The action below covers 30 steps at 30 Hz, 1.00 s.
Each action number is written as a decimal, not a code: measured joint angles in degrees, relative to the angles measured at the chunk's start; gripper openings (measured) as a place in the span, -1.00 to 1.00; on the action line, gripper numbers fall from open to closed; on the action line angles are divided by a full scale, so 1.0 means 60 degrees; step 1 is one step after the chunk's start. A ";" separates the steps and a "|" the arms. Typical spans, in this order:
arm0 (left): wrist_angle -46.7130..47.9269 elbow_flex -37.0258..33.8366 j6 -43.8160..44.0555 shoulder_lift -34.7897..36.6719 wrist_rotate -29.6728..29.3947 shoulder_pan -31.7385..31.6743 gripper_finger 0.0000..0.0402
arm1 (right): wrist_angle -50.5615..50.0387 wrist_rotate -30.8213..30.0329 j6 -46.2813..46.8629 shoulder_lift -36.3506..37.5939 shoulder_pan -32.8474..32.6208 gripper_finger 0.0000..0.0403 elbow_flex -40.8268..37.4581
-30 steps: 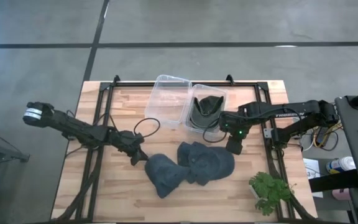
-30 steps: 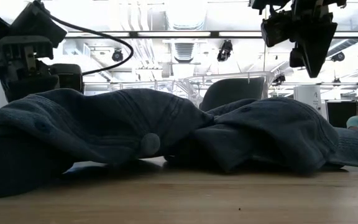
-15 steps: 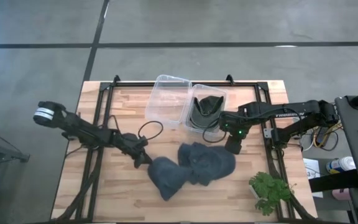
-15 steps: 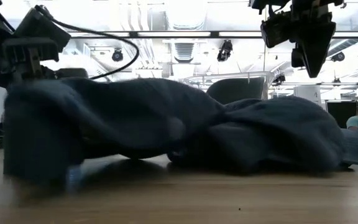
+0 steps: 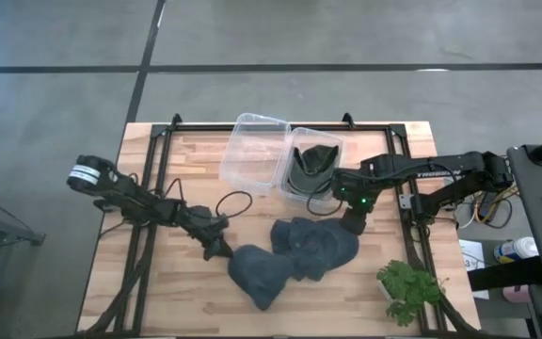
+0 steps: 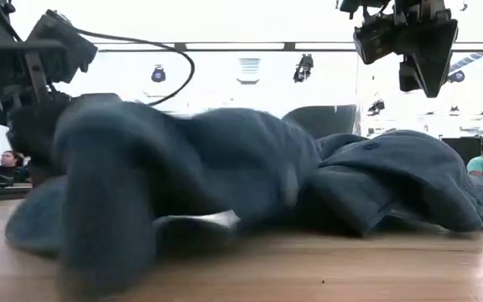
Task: Pick & Place hat
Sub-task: Put the left blue cap into the left transparent bin
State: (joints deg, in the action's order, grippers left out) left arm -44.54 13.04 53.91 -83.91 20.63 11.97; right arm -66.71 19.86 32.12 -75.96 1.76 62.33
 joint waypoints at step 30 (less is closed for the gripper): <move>0.1138 0.2084 0.1517 0.0046 0.0150 0.0211 -0.66 | 0.5068 0.2063 0.0287 -0.2533 -0.2335 -0.71 -0.0124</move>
State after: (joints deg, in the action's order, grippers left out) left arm -37.71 25.54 63.01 -83.64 21.53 13.23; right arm -36.30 32.25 33.84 -91.16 -12.26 61.58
